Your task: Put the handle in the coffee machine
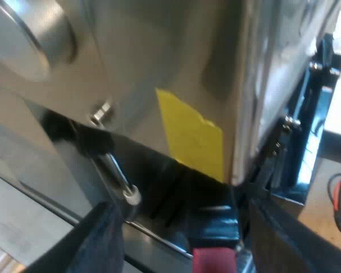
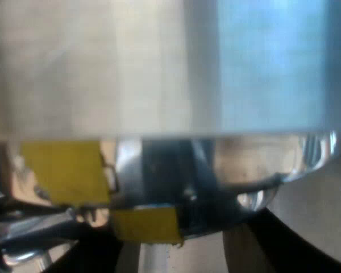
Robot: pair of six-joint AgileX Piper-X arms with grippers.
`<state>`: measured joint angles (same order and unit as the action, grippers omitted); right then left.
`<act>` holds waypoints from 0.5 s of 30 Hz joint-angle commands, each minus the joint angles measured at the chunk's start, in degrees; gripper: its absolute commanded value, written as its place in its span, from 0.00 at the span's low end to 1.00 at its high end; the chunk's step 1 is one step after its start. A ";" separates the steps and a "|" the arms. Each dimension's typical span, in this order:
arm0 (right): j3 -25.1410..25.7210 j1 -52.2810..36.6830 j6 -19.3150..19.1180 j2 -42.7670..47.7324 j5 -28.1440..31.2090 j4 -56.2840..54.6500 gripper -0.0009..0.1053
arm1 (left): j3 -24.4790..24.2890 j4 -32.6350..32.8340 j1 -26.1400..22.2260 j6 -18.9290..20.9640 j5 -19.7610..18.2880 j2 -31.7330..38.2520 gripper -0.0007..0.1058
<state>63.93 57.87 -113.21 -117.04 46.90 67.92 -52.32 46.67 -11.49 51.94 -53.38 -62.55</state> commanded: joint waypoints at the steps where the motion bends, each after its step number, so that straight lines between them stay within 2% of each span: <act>1: 0.61 -0.37 -0.21 1.54 0.09 5.53 0.36 | -1.32 0.20 -0.57 0.51 -0.09 0.68 0.50; 3: 0.61 -0.37 -0.21 1.54 0.09 5.52 0.36 | -1.55 -0.22 -1.21 0.51 1.34 0.68 0.50; 5: 0.61 -0.37 -0.21 1.54 0.09 5.52 0.36 | -1.54 -0.28 -1.20 0.62 5.26 0.57 0.48; 7: 0.61 -0.37 -0.21 1.54 0.09 5.52 0.36 | -1.54 -0.28 -1.03 0.62 11.38 -0.01 0.36; 8: 0.61 -0.37 -0.21 1.54 0.09 5.52 0.36 | -1.54 -0.28 -1.01 0.62 12.44 -0.17 0.31; 9: 0.61 -0.37 -0.21 1.54 0.09 5.52 0.36 | -1.54 -0.28 -1.03 0.62 13.79 -0.60 0.20; 10: 0.61 -0.37 -0.21 1.54 0.09 5.52 0.36 | -1.54 -0.28 -1.03 0.62 14.35 -1.17 0.08; 12: 0.61 -0.37 -0.21 1.54 0.09 5.52 0.36 | -1.54 -0.28 -1.03 0.51 14.69 -2.42 0.01; 15: 0.61 -0.37 -0.21 1.54 0.09 5.52 0.36 | -1.54 0.70 -1.03 0.40 15.08 -4.80 0.01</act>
<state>63.81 57.87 -113.27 -117.04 46.69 68.33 -53.46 46.71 -12.63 51.94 -38.66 -67.07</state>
